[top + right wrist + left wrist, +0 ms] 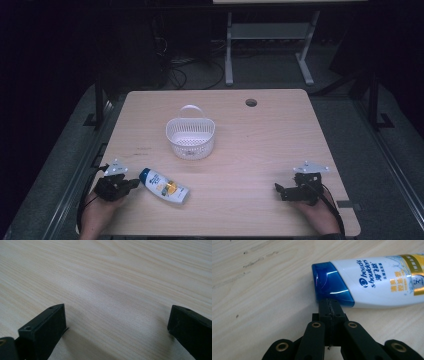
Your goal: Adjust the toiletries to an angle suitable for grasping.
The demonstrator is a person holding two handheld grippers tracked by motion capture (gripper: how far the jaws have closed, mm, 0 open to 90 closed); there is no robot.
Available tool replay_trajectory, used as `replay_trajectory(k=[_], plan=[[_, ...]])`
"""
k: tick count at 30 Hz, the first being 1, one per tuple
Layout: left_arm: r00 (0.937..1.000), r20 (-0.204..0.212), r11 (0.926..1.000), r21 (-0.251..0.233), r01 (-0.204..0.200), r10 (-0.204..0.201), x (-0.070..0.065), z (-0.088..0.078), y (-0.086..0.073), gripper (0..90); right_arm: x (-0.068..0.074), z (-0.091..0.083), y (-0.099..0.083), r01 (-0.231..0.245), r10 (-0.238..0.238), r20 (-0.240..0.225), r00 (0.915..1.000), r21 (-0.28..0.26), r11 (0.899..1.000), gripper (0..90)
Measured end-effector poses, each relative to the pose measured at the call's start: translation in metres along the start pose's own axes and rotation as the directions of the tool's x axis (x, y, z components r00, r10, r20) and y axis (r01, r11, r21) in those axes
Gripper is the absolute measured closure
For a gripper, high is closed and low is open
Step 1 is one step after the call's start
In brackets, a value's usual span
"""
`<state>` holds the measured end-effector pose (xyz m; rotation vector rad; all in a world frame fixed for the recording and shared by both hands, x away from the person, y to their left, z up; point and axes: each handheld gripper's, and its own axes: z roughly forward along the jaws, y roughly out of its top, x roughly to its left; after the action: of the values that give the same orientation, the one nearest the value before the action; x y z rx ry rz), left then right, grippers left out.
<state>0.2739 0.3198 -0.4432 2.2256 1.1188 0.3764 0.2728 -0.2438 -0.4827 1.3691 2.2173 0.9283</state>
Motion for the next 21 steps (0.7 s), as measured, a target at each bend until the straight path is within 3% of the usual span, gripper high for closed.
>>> replay_trajectory(k=[21], plan=[[0.9989,-0.006,0.9988,-0.008,-0.047,0.047,0.003,0.033,0.042,90.0,0.000,0.000,0.000,0.000,0.000,0.000,1.0000,0.000,1.000,1.2]])
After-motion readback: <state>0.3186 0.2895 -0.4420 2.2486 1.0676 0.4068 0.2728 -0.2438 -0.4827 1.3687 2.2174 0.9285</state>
